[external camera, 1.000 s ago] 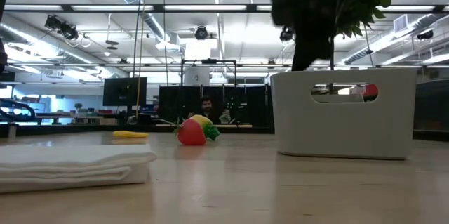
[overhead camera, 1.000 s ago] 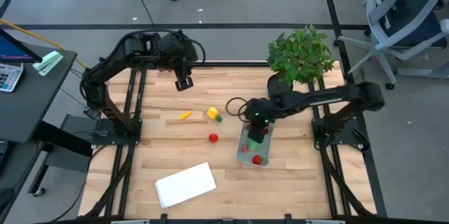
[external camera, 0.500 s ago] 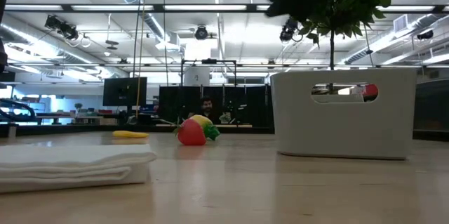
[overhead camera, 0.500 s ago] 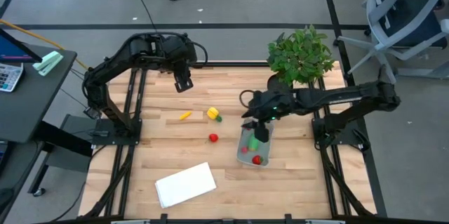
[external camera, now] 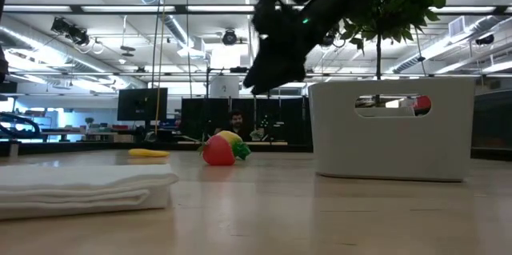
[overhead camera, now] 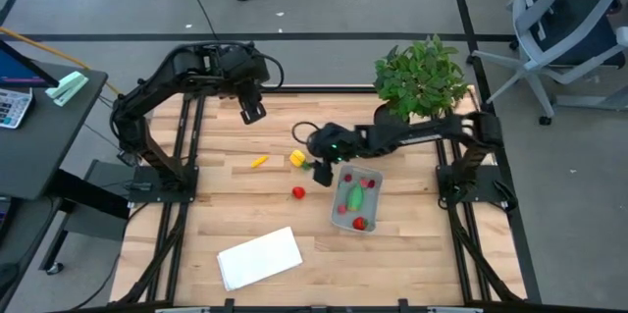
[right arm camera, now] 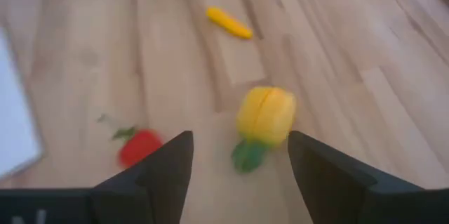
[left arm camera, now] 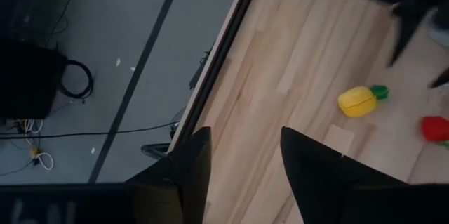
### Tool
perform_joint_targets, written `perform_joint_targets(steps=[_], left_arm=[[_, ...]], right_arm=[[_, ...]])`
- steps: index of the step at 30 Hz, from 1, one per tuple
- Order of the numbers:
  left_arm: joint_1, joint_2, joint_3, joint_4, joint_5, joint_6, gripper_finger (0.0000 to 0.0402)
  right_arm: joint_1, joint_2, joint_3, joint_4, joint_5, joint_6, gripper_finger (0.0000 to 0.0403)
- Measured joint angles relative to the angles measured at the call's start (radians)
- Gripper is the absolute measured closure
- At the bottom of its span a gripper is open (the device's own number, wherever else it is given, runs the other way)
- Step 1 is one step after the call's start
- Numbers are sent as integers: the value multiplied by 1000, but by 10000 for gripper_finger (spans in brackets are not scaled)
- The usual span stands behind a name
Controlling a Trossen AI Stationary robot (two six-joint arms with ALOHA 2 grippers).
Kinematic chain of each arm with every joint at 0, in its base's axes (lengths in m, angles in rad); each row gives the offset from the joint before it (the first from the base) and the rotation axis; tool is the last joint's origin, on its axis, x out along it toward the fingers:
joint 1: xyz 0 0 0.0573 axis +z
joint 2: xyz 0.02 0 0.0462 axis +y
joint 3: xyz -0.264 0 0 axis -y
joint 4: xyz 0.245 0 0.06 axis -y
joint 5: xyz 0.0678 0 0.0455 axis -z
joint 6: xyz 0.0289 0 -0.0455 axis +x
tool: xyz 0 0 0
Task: Pick and placing Produce into tupperware
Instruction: Put the yellow pineapple into the gray bin
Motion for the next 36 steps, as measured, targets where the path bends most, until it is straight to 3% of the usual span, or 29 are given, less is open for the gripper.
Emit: perform_joint_targets(steps=[6,13,19,36], left_arm=[[0,-2,0,0,0,26,226],[0,-2,0,0,1,27,226],[-1,-2,0,0,1,97,226],[0,-2,0,0,1,97,222]], right_arm=[[-44,136,176,-25,0,-10,160],[-47,249,324,-227,48,-16,160],[-47,284,339,-253,51,19,160],[-37,366,339,-232,90,18,160]])
